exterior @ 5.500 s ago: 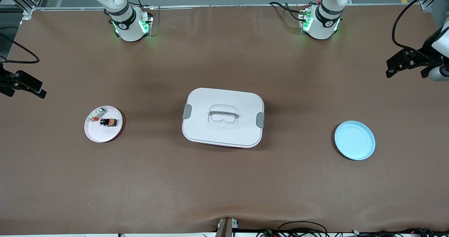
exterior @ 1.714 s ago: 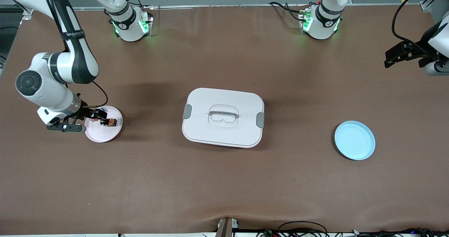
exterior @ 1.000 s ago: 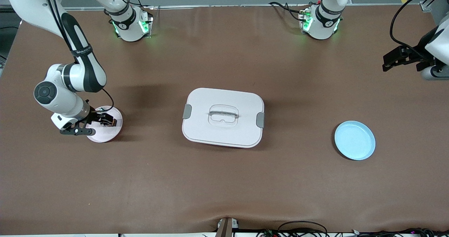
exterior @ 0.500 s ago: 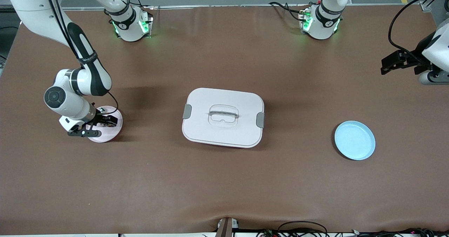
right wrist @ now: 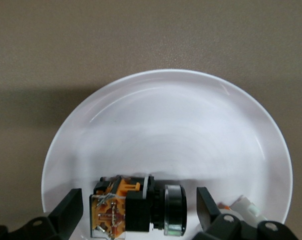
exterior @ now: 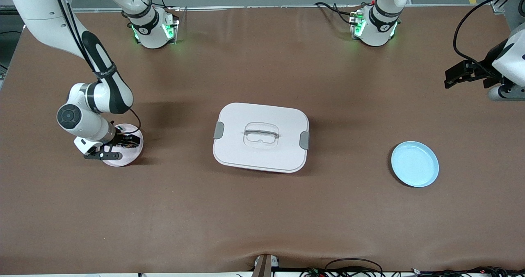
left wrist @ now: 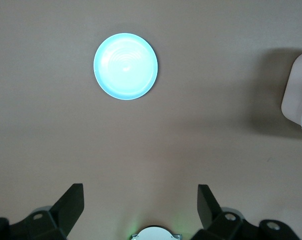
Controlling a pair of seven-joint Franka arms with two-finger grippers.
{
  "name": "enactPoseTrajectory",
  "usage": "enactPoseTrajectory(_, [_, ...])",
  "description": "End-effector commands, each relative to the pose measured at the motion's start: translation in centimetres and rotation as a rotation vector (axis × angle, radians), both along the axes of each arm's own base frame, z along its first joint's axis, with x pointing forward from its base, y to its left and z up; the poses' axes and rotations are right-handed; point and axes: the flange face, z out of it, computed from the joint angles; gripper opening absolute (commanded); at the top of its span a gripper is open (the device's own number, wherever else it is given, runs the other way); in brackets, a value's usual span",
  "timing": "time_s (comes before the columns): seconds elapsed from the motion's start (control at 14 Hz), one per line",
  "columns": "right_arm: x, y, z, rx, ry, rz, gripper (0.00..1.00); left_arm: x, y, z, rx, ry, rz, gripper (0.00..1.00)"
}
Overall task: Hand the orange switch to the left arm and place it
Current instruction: 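Close the right gripper on the orange-and-black switch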
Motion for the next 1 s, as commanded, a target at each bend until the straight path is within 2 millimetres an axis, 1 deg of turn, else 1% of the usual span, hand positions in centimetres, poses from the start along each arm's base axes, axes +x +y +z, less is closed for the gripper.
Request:
enactPoseTrajectory(0.0, [-0.4,-0.1,-0.4,0.001,0.007,0.005,1.00,-0.1,0.0,0.5,-0.003,-0.017,-0.001,1.00])
enactPoseTrajectory(0.21, [-0.5,-0.1,-0.4,0.001,0.013,0.005,1.00,0.1,0.0,0.4,-0.002,-0.020,0.000,1.00])
enactPoseTrajectory(0.36, [-0.6,0.0,-0.5,0.001,0.018,0.015,0.53,0.1,0.0,0.6,-0.002,-0.025,-0.001,1.00])
enactPoseTrajectory(0.5, [-0.5,0.0,-0.6,0.000,0.017,0.017,0.22,0.2,0.0,0.6,-0.003,-0.033,0.000,1.00])
enactPoseTrajectory(0.57, [-0.5,0.1,-0.5,0.001,0.016,0.018,0.15,0.3,0.0,0.5,-0.003,-0.036,0.001,1.00])
enactPoseTrajectory(0.64, [-0.4,0.1,-0.4,0.000,0.014,0.018,0.13,0.3,0.0,0.4,-0.003,-0.036,0.001,1.00])
enactPoseTrajectory(0.86, [-0.1,0.0,0.2,-0.001,0.016,0.027,0.13,0.3,0.2,0.4,-0.003,-0.034,0.004,1.00])
enactPoseTrajectory(0.93, [0.3,-0.1,1.2,-0.001,0.016,0.042,0.13,0.3,0.1,0.5,-0.003,-0.036,0.004,1.00])
